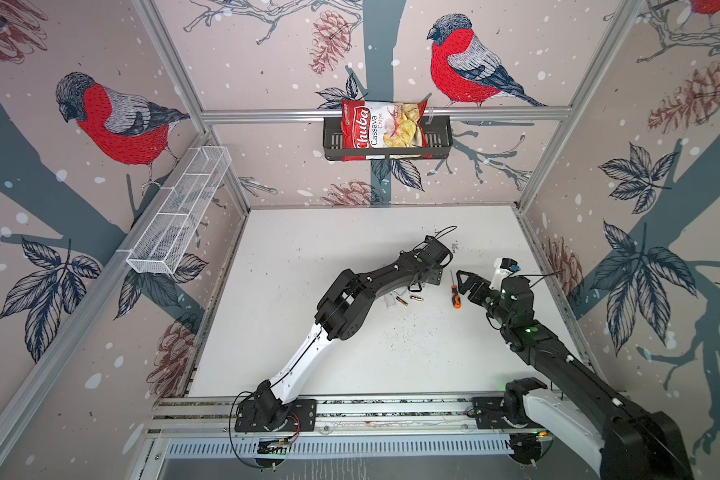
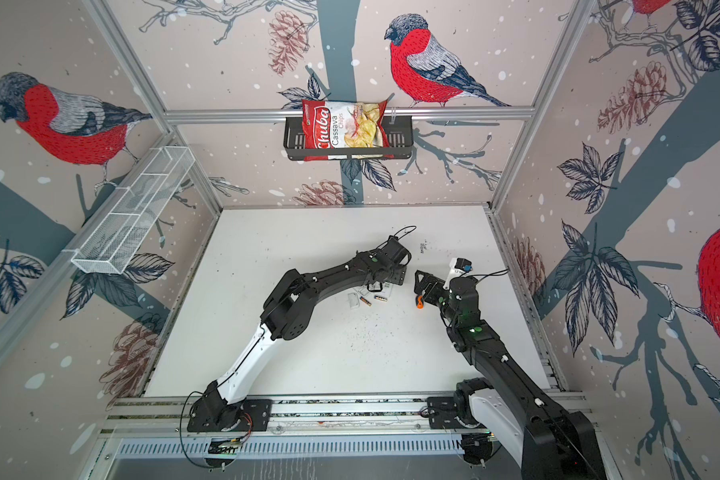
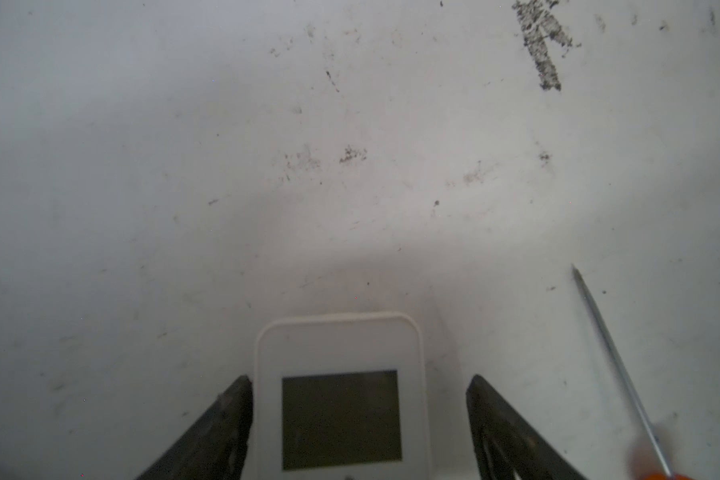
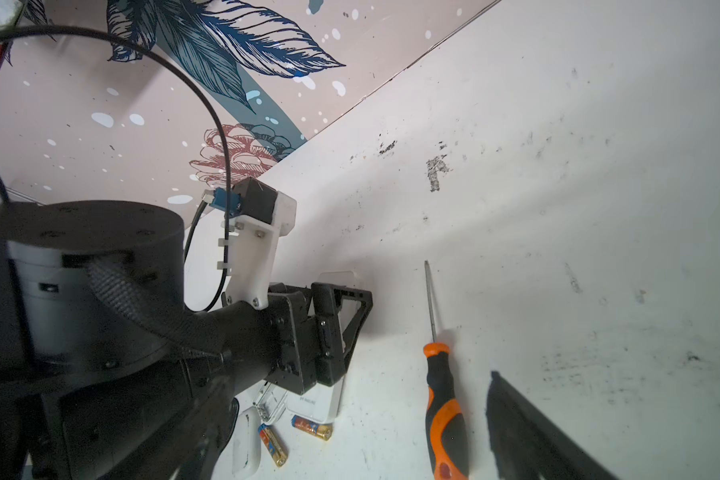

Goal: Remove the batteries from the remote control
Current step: 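Lower the left gripper onto the white remote and grasp it while the right withdraws, then lift the remote with the left gripper toward the approaching right gripper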

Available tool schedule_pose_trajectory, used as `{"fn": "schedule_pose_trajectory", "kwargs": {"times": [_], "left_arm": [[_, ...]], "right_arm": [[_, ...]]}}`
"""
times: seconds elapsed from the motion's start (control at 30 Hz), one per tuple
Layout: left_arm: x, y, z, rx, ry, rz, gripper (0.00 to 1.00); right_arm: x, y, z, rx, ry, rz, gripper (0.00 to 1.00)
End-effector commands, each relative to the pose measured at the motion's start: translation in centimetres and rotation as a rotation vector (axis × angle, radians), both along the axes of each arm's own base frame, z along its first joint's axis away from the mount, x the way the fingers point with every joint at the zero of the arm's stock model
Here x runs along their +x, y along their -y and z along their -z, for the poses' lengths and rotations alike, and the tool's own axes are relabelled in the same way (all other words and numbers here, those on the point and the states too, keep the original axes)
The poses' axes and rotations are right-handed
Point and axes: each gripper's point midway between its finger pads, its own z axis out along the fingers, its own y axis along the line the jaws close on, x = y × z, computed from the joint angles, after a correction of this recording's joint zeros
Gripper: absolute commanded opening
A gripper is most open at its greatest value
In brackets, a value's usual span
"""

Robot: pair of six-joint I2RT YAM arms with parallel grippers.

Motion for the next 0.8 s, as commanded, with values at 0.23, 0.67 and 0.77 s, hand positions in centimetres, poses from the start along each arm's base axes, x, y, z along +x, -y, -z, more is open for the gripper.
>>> {"fn": "schedule_pose_trajectory", "kwargs": {"times": [0.23,0.67,0.77], "left_arm": [[-0.5,-0.5,1.0,0.058,0.001,0.005,0.63],[-0.2,0.2,-3.2,0.004,0.065,0.036,0.38],[0.0,0.4,-6.8,-0.060,0.092,0.088,0.38]], "right_arm": [[-0.1,-0.1,-0.1,0.008,0.006,-0.007,0.96],[0.1,0.3,-1.2,0.051,0.066,-0.034,0.99],[0.2,0.4,-2.1,0.064,0.119,-0.041,0.99]]}}
